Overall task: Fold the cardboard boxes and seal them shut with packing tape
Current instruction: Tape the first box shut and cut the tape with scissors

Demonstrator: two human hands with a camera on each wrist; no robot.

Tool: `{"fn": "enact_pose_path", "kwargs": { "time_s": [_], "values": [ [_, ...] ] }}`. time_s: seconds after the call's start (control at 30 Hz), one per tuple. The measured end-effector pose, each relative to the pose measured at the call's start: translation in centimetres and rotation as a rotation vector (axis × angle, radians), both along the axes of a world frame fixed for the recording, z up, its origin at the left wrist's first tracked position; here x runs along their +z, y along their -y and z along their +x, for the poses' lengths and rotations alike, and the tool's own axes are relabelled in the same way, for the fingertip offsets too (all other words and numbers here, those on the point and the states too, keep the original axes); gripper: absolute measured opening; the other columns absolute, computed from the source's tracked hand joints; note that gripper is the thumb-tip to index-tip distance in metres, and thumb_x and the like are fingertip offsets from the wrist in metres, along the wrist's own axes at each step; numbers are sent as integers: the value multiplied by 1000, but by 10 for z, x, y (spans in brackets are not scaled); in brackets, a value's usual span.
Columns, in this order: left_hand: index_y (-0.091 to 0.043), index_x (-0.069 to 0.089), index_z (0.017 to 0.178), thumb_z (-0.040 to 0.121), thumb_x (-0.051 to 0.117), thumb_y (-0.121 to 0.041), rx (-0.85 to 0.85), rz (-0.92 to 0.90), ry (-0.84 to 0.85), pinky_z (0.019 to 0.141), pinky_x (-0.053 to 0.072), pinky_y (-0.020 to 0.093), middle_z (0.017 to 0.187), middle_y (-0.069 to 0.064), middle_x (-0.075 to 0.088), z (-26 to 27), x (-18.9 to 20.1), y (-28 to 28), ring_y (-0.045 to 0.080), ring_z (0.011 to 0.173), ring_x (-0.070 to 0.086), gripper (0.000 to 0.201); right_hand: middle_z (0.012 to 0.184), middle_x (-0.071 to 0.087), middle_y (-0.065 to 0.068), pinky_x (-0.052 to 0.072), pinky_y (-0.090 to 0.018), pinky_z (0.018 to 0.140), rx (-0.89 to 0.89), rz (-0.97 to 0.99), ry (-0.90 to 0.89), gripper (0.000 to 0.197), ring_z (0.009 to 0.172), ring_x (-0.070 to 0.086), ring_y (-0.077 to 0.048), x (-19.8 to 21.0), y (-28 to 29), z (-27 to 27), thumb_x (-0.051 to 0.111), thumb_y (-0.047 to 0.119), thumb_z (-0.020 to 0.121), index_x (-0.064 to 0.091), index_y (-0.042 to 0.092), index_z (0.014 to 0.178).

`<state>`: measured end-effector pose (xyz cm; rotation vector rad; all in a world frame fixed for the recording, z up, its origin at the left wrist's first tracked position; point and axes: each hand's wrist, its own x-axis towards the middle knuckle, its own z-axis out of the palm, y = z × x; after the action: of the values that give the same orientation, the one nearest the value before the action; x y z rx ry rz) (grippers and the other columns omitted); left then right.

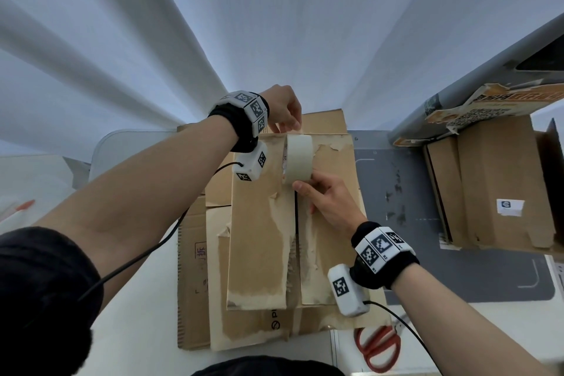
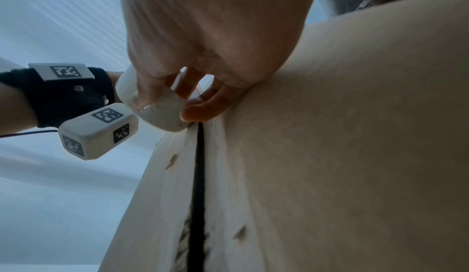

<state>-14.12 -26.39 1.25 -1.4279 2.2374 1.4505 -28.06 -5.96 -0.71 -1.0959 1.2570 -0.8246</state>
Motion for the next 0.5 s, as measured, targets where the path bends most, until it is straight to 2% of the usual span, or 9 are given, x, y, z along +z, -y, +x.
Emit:
{"fn": "enact_pose_path", "kwargs": {
  "time_s": [0.1,0.17,0.33,0.5],
  "values": [
    [-12,72,81,87,73,-7,-18,-27,29,59,60,26,74,5,69,-4,-2,0,19,73,70,8,77,62,25,48,-24,48,13,-2,-7,14,61,51,-4,1,0,1,62,12,97,67,23,102],
    [-15,72,78,86,73,-7,-29,-38,41,56,58,24,74,3,69,-6,-4,-1,19,74,70,11,78,62,25,49,-25,49,22,-3,-32,15,62,52,-3,0,0,2,61,13,97,66,26,103],
    [-18,71,80,87,72,-10,-38,-34,35,52,53,19,76,-2,68,-5,-7,-2,15,73,68,11,82,62,11,51,-21,53,2,22,-38,14,63,58,2,1,0,2,58,12,99,64,19,109],
    [-19,72,81,87,72,-11,-51,-55,16,51,50,18,75,-3,67,-4,-11,-3,13,70,66,10,83,58,7,50,-20,52,6,-3,-28,16,60,56,1,2,-1,2,55,12,100,63,23,109]
  ]
}}
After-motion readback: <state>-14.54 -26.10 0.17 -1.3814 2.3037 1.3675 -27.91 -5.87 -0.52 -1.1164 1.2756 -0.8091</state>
